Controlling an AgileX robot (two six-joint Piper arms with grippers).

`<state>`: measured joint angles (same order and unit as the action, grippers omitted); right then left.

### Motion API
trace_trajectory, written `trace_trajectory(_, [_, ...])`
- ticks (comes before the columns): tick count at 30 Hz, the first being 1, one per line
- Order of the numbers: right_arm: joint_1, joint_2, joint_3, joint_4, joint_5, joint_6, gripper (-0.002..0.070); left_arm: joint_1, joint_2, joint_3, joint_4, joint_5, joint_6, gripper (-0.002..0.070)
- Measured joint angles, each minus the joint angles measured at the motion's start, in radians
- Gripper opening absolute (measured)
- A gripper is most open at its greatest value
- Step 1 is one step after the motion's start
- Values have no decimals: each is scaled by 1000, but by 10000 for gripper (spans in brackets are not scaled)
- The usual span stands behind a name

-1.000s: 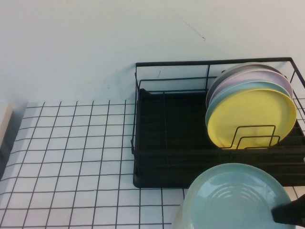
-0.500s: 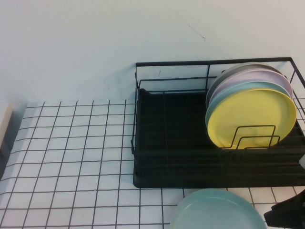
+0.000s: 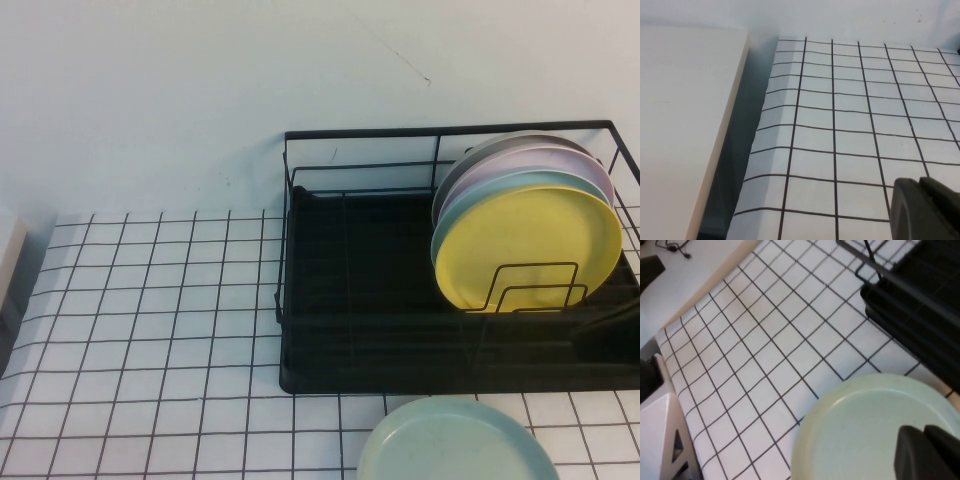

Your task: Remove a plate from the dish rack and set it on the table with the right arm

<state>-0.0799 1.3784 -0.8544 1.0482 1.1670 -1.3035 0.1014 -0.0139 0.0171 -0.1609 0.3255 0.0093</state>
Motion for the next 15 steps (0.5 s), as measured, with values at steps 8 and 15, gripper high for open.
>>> trace_trajectory(8, [0,-452,45,-8,-144,-6,8,0,0,0,0,0,0,-3])
trace_trajectory(15, [0,-755,143,-10,-322,13,6,0,0,0,0,0,0,-3])
